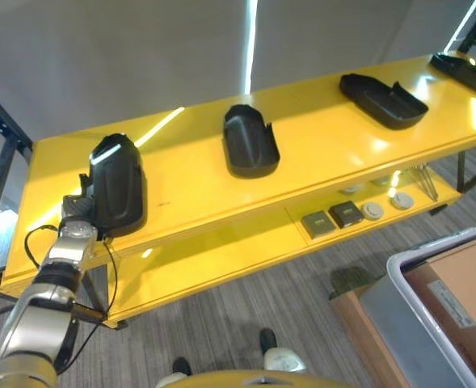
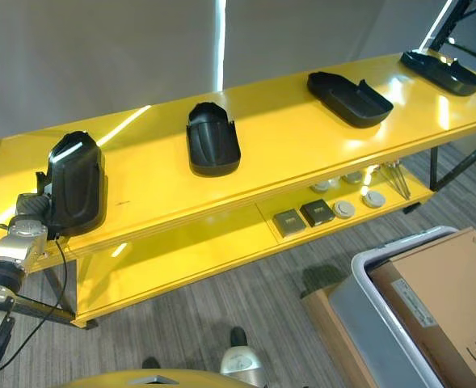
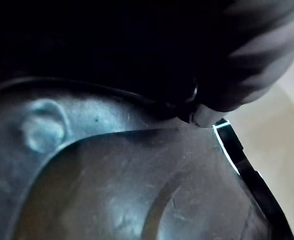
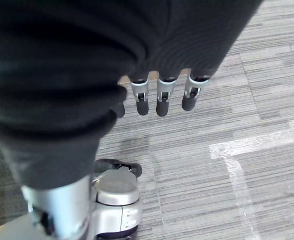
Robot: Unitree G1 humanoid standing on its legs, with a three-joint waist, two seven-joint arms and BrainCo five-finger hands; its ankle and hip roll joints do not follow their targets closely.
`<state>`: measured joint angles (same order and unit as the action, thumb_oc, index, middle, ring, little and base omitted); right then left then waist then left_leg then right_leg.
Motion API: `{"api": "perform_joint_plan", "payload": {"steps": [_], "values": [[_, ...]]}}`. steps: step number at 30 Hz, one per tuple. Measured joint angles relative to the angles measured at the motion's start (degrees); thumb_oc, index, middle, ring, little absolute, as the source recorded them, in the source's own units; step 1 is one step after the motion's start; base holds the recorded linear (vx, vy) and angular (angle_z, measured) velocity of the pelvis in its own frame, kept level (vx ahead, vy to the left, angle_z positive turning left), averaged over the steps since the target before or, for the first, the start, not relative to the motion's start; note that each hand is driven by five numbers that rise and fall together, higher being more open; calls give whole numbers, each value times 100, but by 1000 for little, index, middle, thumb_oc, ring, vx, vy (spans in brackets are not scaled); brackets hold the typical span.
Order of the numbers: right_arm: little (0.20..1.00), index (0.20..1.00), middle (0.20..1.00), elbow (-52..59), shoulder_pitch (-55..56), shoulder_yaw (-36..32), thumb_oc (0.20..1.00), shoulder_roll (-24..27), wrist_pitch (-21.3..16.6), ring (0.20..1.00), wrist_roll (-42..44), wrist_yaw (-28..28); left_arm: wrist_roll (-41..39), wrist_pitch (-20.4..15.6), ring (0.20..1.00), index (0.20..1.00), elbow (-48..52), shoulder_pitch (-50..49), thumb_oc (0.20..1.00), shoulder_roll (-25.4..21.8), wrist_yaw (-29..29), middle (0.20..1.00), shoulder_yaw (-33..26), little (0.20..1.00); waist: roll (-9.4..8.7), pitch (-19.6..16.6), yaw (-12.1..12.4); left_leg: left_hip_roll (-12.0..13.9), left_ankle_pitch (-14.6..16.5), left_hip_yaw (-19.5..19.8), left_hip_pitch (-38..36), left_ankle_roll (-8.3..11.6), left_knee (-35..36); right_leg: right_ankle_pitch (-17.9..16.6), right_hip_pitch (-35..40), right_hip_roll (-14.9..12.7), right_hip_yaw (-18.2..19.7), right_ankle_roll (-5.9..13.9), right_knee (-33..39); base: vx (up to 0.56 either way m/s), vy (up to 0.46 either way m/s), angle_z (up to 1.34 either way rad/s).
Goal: Move parts from the plastic box to the shelf.
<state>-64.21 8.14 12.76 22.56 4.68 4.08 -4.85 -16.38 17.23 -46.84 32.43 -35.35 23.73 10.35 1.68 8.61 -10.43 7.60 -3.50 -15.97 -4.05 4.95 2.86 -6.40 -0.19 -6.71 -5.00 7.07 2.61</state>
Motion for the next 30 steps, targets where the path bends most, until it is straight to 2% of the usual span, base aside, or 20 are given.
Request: {"api": "perform_joint_plan", "payload": {"steps": [5, 12, 19, 30], "values": [[1000, 1000, 1000, -1, -10, -2, 1000, 80, -6, 1000, 1, 4, 194, 163, 200, 200, -117, 59, 200, -81, -3, 200, -3, 200, 38, 79, -38, 9, 0, -16, -27, 6, 6, -1, 13, 19, 6, 2, 3, 21, 2, -1], [1000, 1000, 1000, -41, -56, 7, 1000, 65, -129, 1000, 0, 1, 205, 245, 200, 200, -860, 233, 200, -473, 7, 200, -27, 200, 27, 172, -25, 10, 21, -97, -215, 52, 32, -8, 156, 22, 94, 25, 35, 27, 13, -4], [1000, 1000, 1000, -94, -101, 7, 1000, 57, -202, 1000, 0, 1, 201, 245, 200, 200, -863, 232, 200, -476, 5, 200, -145, 200, -34, 241, 36, -4, 35, -94, -278, 50, 36, -17, 229, 18, 96, 10, 47, 0, 0, 0], [1000, 1000, 1000, -201, -113, 8, 1000, 57, -200, 1000, 0, -2, 196, 227, 200, 200, -868, 233, 200, -452, 115, 200, -142, 200, -62, 243, -48, 5, 39, -110, -308, 50, 33, -18, 244, 20, 108, 8, 38, 10, -8, 0]]}}
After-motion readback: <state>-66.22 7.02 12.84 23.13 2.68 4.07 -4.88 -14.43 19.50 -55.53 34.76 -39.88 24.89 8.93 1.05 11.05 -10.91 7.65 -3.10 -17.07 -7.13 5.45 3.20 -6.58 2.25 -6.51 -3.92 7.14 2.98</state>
